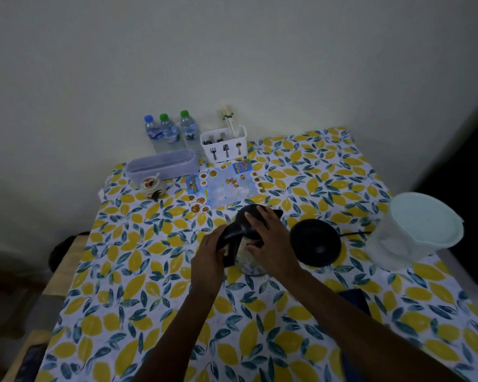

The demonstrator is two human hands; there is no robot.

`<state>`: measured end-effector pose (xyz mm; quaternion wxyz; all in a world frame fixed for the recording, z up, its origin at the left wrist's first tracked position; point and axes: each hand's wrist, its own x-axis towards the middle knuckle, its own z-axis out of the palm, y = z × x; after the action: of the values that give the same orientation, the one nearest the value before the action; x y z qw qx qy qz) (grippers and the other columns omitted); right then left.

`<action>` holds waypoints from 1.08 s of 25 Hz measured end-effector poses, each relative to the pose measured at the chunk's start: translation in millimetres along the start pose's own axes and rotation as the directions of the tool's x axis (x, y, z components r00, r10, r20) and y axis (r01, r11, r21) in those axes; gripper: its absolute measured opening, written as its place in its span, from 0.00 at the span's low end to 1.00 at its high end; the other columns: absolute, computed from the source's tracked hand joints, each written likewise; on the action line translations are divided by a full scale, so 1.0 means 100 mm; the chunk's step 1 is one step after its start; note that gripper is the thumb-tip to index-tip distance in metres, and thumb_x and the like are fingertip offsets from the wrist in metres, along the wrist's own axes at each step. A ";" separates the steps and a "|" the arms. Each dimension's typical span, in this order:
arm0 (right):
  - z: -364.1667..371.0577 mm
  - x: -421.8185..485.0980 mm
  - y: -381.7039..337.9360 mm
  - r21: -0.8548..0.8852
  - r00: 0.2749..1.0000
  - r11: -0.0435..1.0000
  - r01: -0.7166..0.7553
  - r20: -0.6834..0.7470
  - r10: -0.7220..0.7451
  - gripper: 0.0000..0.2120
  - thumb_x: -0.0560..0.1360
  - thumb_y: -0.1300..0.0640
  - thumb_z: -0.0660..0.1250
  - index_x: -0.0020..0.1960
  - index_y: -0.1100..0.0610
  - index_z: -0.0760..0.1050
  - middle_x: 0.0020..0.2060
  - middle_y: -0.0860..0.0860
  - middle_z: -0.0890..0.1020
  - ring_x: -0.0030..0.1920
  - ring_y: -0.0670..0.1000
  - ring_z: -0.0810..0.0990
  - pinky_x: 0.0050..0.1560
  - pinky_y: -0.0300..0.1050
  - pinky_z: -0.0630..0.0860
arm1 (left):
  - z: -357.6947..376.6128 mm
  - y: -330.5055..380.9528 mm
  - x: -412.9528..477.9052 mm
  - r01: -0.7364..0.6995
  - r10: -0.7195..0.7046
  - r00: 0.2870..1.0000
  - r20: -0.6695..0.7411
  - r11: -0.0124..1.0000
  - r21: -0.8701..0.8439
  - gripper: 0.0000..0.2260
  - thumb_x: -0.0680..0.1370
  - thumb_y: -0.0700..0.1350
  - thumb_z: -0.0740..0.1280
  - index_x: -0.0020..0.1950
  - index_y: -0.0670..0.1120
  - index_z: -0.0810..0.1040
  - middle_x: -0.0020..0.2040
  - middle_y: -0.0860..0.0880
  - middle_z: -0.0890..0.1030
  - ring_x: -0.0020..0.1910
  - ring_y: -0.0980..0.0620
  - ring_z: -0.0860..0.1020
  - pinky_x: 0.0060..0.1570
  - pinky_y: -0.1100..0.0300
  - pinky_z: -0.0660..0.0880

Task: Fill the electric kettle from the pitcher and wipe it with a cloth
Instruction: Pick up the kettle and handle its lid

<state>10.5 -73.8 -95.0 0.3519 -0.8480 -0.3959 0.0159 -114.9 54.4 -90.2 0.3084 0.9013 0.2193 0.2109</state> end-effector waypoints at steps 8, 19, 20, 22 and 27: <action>-0.86 0.07 0.44 -0.143 0.964 0.980 -0.141 -0.245 0.103 0.36 0.69 0.55 0.76 0.73 0.49 0.65 0.75 0.56 0.65 0.76 0.59 0.58 0.69 0.68 0.64 | 0.54 0.72 0.61 -0.122 0.137 0.984 0.113 0.984 -0.128 0.21 0.81 0.35 0.61 0.74 0.47 0.65 0.71 0.42 0.71 0.67 0.40 0.72 0.62 0.44 0.73; -0.92 -0.14 0.94 -0.202 0.933 0.929 -0.311 -0.253 0.257 0.33 0.71 0.50 0.74 0.73 0.48 0.65 0.74 0.56 0.65 0.76 0.59 0.59 0.64 0.67 0.67 | 1.09 0.88 0.80 -0.078 0.130 0.932 0.339 0.984 -0.162 0.23 0.82 0.36 0.59 0.75 0.53 0.62 0.69 0.42 0.70 0.65 0.42 0.72 0.63 0.45 0.73; -0.92 -0.13 0.94 -0.212 0.933 0.924 -0.318 -0.242 0.266 0.34 0.71 0.49 0.73 0.73 0.47 0.64 0.75 0.56 0.64 0.76 0.58 0.58 0.63 0.67 0.67 | 1.08 0.88 0.82 -0.052 0.109 0.928 0.355 0.985 -0.166 0.23 0.82 0.37 0.59 0.75 0.53 0.62 0.69 0.42 0.70 0.66 0.42 0.72 0.63 0.45 0.73; -0.90 -0.15 0.95 -0.225 0.935 0.923 -0.314 -0.240 0.260 0.34 0.71 0.48 0.72 0.74 0.47 0.63 0.75 0.56 0.63 0.76 0.59 0.58 0.62 0.68 0.68 | 1.05 0.92 0.80 -0.044 0.091 0.925 0.369 0.990 -0.133 0.23 0.82 0.39 0.59 0.75 0.53 0.61 0.72 0.44 0.68 0.68 0.43 0.71 0.65 0.48 0.72; -0.94 -0.20 0.93 -0.434 0.956 0.862 -0.262 -0.239 0.170 0.33 0.73 0.43 0.67 0.74 0.51 0.61 0.76 0.59 0.61 0.76 0.62 0.58 0.66 0.68 0.64 | 0.90 0.89 0.68 -0.176 0.145 0.912 0.384 0.983 0.049 0.25 0.82 0.45 0.59 0.78 0.47 0.55 0.79 0.44 0.57 0.78 0.40 0.54 0.75 0.43 0.57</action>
<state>87.1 -183.7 -85.9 0.1734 -0.9437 -0.2544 -0.1213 10.4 -15.4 -80.3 0.2892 0.9519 0.0893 0.0482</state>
